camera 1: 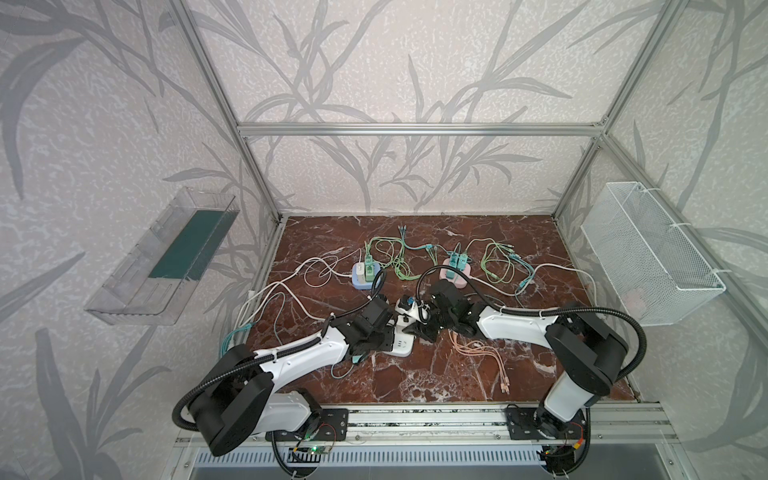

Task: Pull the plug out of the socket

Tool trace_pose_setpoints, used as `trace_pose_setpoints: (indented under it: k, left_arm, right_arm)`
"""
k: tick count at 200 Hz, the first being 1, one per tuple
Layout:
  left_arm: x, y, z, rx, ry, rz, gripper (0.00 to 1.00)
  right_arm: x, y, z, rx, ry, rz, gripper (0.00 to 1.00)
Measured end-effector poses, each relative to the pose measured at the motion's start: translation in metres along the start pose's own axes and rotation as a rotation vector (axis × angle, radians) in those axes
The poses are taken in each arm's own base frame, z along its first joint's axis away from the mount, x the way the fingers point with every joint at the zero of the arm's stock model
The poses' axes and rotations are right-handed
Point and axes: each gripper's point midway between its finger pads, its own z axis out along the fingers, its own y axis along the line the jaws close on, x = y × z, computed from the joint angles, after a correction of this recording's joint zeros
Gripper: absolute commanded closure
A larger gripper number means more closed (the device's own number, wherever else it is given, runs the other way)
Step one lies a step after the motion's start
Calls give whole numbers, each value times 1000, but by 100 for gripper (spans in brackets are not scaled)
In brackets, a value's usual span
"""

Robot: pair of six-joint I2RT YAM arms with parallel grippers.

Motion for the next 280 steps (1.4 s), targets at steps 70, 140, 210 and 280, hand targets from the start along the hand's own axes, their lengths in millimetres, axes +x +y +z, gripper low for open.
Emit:
trace_pose_setpoints:
  k: [70, 140, 210, 280]
  left_arm:
    - [-10, 1, 4, -17, 3, -37, 71]
    - [-9, 1, 7, -20, 6, -43, 72]
    - [-12, 2, 8, -30, -2, -58, 74]
    - [-15, -1, 9, -18, -17, -63, 74]
  right_arm:
    - [0, -5, -2, 16, 1, 8, 85]
    - [0, -6, -4, 24, 1, 29, 88]
    - [1, -6, -5, 28, 4, 48, 89]
    - [2, -8, -8, 46, 16, 55, 91]
